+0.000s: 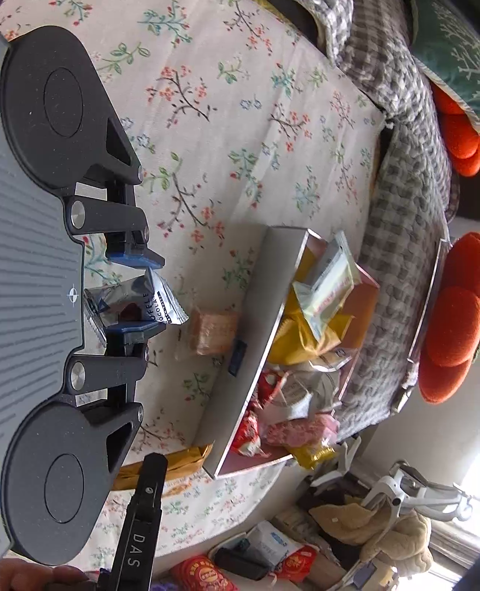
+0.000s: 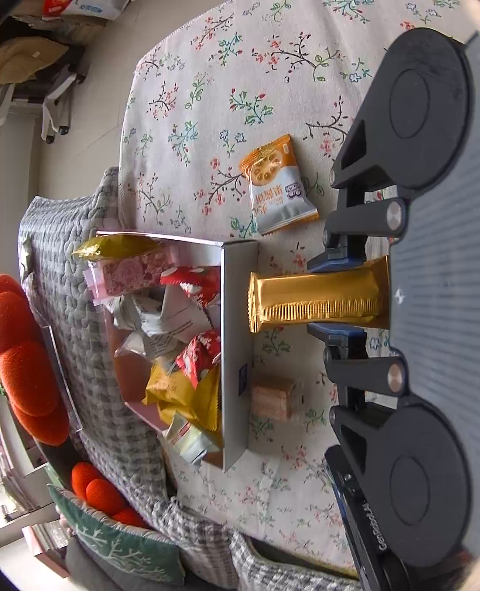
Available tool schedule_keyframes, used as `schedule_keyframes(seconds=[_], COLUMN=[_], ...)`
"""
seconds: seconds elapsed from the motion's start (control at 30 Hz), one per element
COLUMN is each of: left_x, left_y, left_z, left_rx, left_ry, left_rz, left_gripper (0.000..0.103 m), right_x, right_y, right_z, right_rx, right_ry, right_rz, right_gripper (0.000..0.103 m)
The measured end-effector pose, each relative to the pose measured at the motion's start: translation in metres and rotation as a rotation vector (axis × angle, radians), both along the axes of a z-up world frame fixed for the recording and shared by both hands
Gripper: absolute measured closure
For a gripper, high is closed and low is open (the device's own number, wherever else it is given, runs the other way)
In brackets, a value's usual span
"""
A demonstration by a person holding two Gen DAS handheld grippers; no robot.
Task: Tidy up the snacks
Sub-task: 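Carry the silver wrapper and gold bar into the box and open both grippers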
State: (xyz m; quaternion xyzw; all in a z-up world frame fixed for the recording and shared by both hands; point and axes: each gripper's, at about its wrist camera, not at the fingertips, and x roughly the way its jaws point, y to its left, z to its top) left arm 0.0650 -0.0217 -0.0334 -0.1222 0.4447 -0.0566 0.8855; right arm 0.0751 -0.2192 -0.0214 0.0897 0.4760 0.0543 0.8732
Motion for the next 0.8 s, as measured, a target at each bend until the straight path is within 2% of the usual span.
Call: schedule_keyframes(seconds=[0.4,0.57,0.8], left_x=[0.040,0.057,0.081], left_y=[-0.011,-0.023,-0.051], left_z=[0.030,0.032,0.042], left_rx=[-0.025,-0.064,-0.092], left_ry=[-0.091,-0.088,-0.130], left_rz=[-0.064,-0.112,-0.183], left_gripper=[0.077,0.077,0.077], right_x=[0.005,0.012,0.031], right_y=[-0.022,-0.033,-0.047], right_z=[0.011,0.013,0.014], right_rx=[0.077,0.145,0.276], right_ry=[-0.031,-0.049,-0.087], right_rz=[-0.108,-0.166,-0.226], right_gripper=[0.077,0.077,0.077])
